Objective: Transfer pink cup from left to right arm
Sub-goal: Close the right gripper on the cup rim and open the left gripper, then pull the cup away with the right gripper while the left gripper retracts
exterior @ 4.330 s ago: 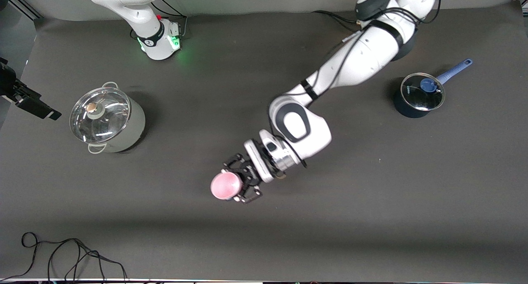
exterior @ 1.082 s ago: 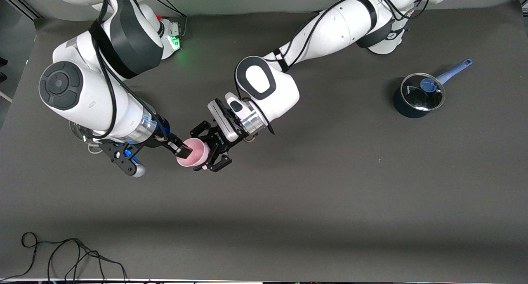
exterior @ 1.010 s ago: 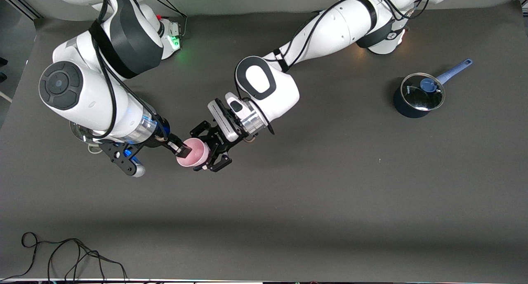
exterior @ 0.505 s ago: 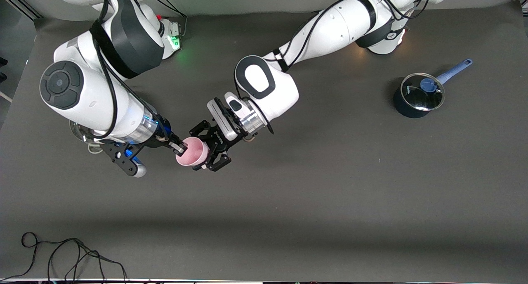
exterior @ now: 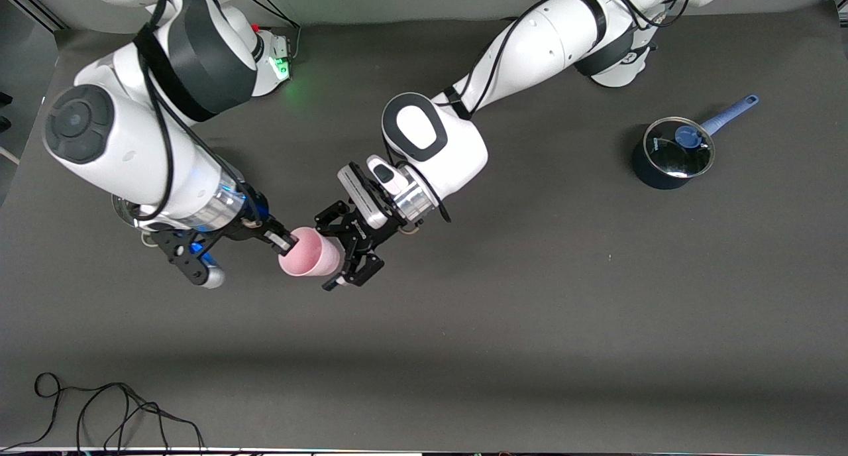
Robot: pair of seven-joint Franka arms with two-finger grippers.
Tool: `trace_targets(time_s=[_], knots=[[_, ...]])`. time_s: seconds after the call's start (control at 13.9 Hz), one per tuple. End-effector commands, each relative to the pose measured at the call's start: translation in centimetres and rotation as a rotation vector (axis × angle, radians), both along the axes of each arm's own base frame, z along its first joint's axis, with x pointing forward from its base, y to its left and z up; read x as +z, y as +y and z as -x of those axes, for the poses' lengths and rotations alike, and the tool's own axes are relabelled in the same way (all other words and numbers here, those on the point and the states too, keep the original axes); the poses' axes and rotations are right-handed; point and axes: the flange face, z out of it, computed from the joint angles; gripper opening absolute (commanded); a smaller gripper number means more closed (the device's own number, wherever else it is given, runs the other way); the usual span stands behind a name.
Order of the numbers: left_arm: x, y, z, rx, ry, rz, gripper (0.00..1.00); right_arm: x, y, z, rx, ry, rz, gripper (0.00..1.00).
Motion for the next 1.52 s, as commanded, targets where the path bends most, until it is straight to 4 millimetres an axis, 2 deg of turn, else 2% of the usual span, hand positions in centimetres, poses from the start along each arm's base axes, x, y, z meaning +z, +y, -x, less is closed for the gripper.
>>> trace_targets(time_s=[0.0,0.14,0.22,0.29,0.43,0.51,0.79,0.94,1.15,1.3,1.44], knots=[[1.3,1.5,-1.1,0.043,-0.019,-0.014,1.00,0.7,-1.9,-0.3,-0.003,-0.006,0.060,0.00],[1.6,2.5,-1.9,0.043,-0.045,-0.050,1.00,0.8,-3.3,-1.1,-0.025,-0.037,0.091,0.00],[1.5,4.1,-2.9,0.049,-0.047,-0.073,1.00,0.9,-4.4,-1.5,-0.044,-0.049,0.095,0.00],[2.0,5.5,-3.4,0.047,-0.047,-0.102,1.00,1.1,-6.3,-2.1,-0.054,-0.060,0.105,0.00],[1.6,9.0,-3.9,0.035,-0.032,-0.186,1.00,1.1,-9.7,-3.0,-0.001,-0.070,0.128,0.00],[1.3,10.6,-3.7,0.012,-0.020,-0.222,1.00,1.0,-11.9,-3.5,0.012,-0.072,0.133,0.00],[-0.1,16.1,-1.7,-0.058,0.029,-0.341,1.00,0.5,-23.0,-5.0,0.128,-0.074,0.156,0.00],[-1.5,18.9,-0.4,-0.097,0.060,-0.395,1.00,0.7,-29.9,-5.0,0.185,-0.082,0.166,0.00],[-2.7,23.3,-0.2,-0.179,0.082,-0.442,1.00,0.4,-38.2,-4.1,0.417,-0.095,0.184,0.00],[-3.8,26.1,0.3,-0.207,0.106,-0.475,1.00,0.4,-41.8,-3.4,0.592,-0.106,0.195,0.00],[-4.9,29.3,-0.1,-0.262,0.103,-0.536,1.00,0.4,-43.6,-2.9,0.742,-0.116,0.200,0.00]])
